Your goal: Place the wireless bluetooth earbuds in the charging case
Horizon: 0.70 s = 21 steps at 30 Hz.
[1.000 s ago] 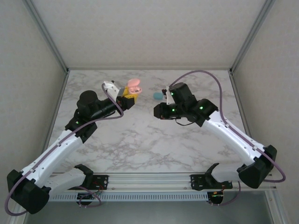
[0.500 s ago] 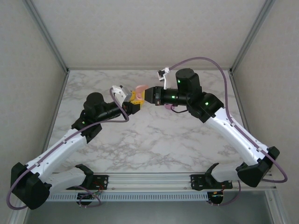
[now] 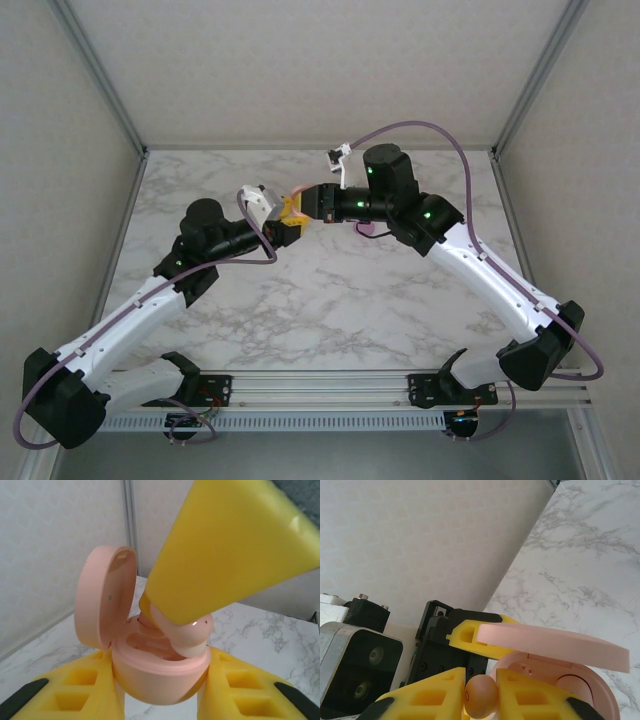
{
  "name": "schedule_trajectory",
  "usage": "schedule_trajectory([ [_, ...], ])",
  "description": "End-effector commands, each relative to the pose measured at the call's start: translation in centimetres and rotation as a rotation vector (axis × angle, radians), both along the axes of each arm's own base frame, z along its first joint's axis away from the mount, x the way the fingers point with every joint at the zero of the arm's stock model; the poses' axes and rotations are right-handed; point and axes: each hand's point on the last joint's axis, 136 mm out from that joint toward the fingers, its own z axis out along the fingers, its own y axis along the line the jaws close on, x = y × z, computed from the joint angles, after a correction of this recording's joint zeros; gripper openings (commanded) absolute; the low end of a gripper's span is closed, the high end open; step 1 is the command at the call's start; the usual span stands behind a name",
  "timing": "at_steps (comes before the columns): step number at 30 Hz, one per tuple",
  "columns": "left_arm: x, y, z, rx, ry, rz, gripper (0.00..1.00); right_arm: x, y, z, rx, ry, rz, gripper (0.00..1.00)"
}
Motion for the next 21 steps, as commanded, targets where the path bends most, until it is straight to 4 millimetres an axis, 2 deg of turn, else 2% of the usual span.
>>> schedule_trajectory([
  [1,-0.73,-0.31,1.29,-0.013,-0.04,-0.032,0.22,0.77,-0.03,0.86,0.006,-0.026,-0.032,0.22],
  [11,-0.77,-0.32,1.58,-0.019,-0.04,-0.033,0.22,1.42,0.05,0.65,0.004,-0.029,-0.058,0.22],
  [21,-0.46,-0.17,1.99,-0.041,-0.036,-0.013,0.22,0.91,0.56,0.01,-0.021,-0.011,-0.03,0.24],
])
